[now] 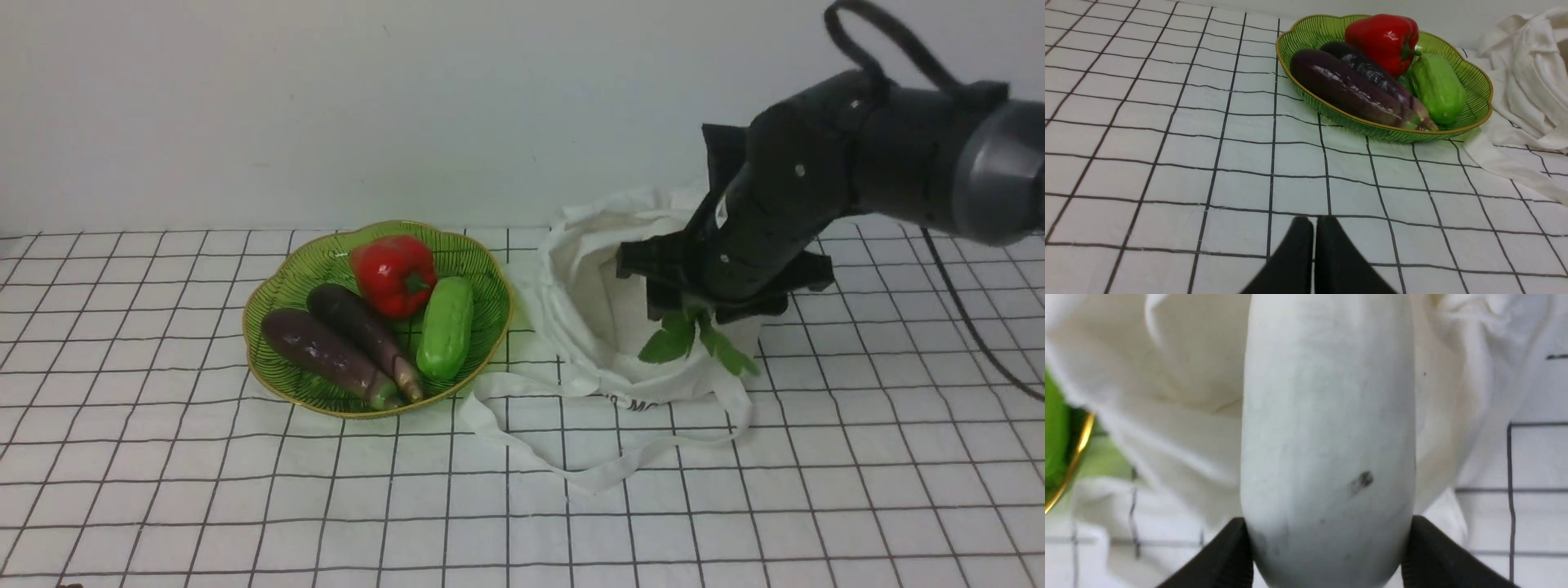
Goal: Take vegetables from bag on white checkered tablecloth place on plate.
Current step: 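Take the vegetable out of the bag and place it on the plate with the right gripper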
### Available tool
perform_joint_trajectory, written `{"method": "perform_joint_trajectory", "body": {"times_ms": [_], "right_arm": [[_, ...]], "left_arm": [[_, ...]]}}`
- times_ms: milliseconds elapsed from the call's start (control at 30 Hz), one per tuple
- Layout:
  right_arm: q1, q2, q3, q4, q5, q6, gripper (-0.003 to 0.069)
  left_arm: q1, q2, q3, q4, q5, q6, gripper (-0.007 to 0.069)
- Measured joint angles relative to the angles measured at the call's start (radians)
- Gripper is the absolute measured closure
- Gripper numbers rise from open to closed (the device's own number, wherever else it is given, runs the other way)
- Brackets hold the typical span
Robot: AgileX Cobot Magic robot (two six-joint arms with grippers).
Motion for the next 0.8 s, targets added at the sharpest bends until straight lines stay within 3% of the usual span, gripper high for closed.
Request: {"method": "perform_joint_trajectory", "body": {"times_ms": [167, 200, 333, 433, 667, 800], "right_arm": [[0.037, -0.034, 0.000, 0.151, -0.006, -0.163, 0.0236], [0.075, -0.029, 0.000, 0.226, -0.079, -0.252, 0.0236], [0.157, 0.023, -0.018, 0.340, -0.268, -0.440, 0.0236], [0.200, 0.090, -0.091, 0.385, -0.311, -0.526, 0.0236], [0.224, 0.276, -0.308, 0.385, -0.302, -0.570, 0.0236], [0.224, 0.377, -0.406, 0.345, -0.275, -0.570, 0.0121]], "left_arm": [[0.000, 0.000, 0.000, 0.000, 0.000, 0.000, 0.0632], [0.000, 0.000, 0.000, 0.000, 0.000, 0.000, 0.0632], [0.000, 0.000, 0.000, 0.000, 0.000, 0.000, 0.0632], [0.000, 0.000, 0.000, 0.000, 0.000, 0.000, 0.0632], [0.000, 0.000, 0.000, 0.000, 0.000, 0.000, 0.0632], [0.000, 0.000, 0.000, 0.000, 0.000, 0.000, 0.0632]]}}
